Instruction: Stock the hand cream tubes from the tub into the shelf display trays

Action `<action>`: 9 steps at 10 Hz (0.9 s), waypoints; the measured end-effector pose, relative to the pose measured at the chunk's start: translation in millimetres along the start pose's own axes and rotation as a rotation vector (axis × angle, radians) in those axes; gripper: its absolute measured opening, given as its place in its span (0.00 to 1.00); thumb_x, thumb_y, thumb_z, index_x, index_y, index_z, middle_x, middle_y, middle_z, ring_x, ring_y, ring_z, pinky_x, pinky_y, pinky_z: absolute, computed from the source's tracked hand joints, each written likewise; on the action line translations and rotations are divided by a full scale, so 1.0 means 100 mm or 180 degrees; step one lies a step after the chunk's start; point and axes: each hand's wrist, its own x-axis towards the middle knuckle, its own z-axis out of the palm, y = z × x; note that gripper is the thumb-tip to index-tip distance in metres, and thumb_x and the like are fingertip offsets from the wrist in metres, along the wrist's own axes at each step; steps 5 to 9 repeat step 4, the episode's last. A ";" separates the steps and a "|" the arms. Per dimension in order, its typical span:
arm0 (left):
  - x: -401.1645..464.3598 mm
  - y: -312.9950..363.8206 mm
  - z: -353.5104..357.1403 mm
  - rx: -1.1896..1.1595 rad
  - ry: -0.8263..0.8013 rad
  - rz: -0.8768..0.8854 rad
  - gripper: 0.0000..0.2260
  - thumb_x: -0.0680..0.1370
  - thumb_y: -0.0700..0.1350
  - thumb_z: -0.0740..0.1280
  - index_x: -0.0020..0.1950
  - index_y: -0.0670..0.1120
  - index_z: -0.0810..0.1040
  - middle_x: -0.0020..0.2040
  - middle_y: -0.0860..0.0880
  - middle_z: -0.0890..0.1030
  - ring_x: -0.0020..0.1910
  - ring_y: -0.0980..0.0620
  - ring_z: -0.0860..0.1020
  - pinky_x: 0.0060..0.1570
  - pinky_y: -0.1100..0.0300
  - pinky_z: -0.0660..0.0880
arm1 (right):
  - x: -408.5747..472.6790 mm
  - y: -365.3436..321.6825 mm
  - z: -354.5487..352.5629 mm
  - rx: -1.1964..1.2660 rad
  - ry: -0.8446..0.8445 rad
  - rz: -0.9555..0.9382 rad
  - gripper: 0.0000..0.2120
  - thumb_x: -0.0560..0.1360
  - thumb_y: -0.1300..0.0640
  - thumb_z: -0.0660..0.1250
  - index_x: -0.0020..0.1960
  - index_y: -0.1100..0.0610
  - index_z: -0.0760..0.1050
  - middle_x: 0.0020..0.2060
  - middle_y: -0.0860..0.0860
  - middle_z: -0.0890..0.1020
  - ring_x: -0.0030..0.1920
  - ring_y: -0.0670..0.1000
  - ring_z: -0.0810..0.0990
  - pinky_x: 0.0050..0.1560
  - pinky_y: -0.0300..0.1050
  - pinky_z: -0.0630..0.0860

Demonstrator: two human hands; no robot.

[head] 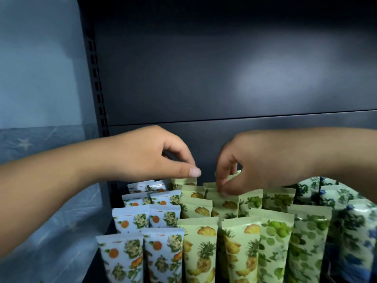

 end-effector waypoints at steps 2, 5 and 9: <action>-0.10 0.05 -0.03 0.0009 0.0016 0.0025 0.12 0.59 0.66 0.67 0.38 0.64 0.80 0.44 0.63 0.82 0.43 0.65 0.79 0.51 0.64 0.76 | 0.00 0.05 0.02 0.0138 -0.0001 0.0044 0.07 0.72 0.46 0.66 0.35 0.42 0.75 0.32 0.37 0.77 0.35 0.37 0.74 0.39 0.32 0.71; -0.23 0.08 -0.04 0.0156 0.0315 -0.0014 0.18 0.58 0.70 0.58 0.40 0.65 0.80 0.42 0.60 0.82 0.44 0.53 0.81 0.50 0.48 0.77 | -0.14 0.10 -0.02 0.0476 0.0388 0.0369 0.07 0.71 0.45 0.65 0.44 0.45 0.80 0.39 0.37 0.81 0.38 0.36 0.76 0.35 0.27 0.72; -0.23 0.08 -0.04 0.0156 0.0315 -0.0014 0.18 0.58 0.70 0.58 0.40 0.65 0.80 0.42 0.60 0.82 0.44 0.53 0.81 0.50 0.48 0.77 | -0.14 0.10 -0.02 0.0476 0.0388 0.0369 0.07 0.71 0.45 0.65 0.44 0.45 0.80 0.39 0.37 0.81 0.38 0.36 0.76 0.35 0.27 0.72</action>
